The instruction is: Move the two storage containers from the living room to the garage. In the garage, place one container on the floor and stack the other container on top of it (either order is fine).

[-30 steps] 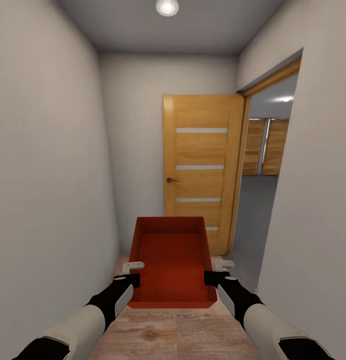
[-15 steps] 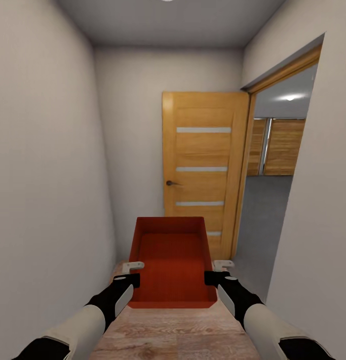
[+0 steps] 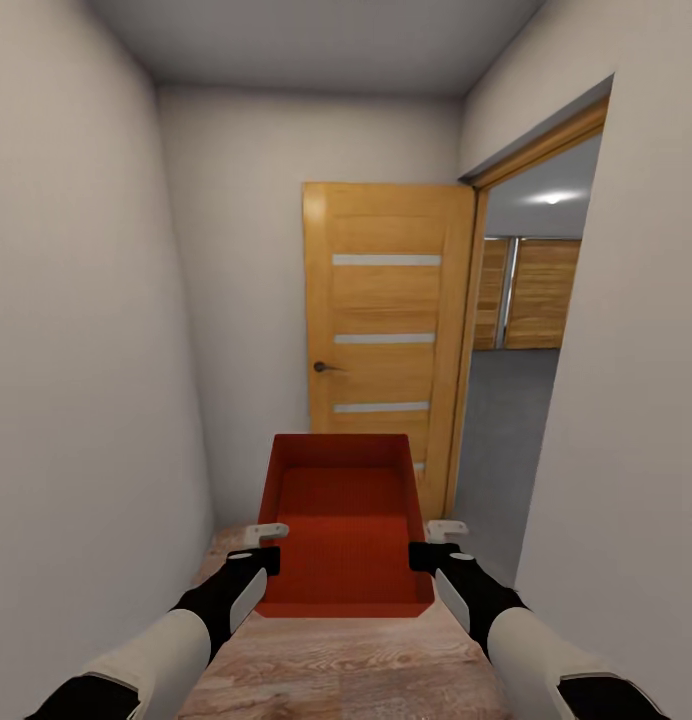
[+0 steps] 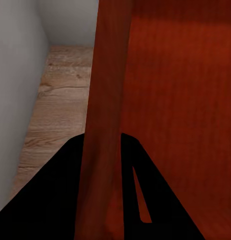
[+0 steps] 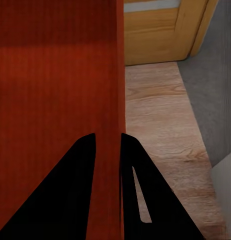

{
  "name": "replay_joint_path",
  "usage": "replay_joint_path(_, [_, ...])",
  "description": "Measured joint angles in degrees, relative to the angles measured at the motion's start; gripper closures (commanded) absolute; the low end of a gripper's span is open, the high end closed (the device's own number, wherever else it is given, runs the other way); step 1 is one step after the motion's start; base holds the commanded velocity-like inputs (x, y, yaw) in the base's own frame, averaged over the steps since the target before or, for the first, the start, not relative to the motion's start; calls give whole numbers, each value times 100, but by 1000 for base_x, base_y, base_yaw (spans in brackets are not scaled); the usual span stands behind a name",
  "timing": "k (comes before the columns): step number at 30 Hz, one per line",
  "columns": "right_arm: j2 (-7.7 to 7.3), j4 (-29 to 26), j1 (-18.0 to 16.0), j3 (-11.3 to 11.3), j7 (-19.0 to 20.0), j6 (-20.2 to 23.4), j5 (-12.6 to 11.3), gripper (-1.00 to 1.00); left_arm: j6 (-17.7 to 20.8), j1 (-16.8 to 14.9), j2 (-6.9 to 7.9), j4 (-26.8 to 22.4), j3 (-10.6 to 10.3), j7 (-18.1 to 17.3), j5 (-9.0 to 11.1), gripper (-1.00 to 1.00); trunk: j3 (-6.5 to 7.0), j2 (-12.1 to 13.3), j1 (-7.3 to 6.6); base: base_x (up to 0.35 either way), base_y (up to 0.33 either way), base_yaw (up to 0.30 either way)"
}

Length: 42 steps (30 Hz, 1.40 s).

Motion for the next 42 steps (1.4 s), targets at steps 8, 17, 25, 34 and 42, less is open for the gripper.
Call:
replay_joint_path(8, [-5, 0, 0, 8, 3, 8, -7, 100, 0, 0, -5, 7, 1, 6, 4, 100, 0, 0, 0, 0, 0, -242])
replay_joint_path(17, [-21, 1, 1, 35, 9, 1, -43, 100, 3, -1, -13, -1, -45, 39, 41, 100, 0, 0, 0, 6, 3, -244])
replay_joint_path(25, [-18, 1, 1, 31, 8, 0, -36, 100, 0, -1, -11, 1, -46, 35, 42, 100, 0, -1, -2, 172, 155, -244])
replay_joint_path(34, [-17, 0, 1, 27, 9, -8, -31, 100, -8, -1, -10, 0, -46, 32, 40, 100, 0, -1, -2, 231, 220, -244])
replay_joint_path(42, [-16, 0, 1, 26, 8, -9, -31, 100, -8, -1, -9, -1, -48, 32, 41, 100, 0, -1, -2, 236, 223, -241])
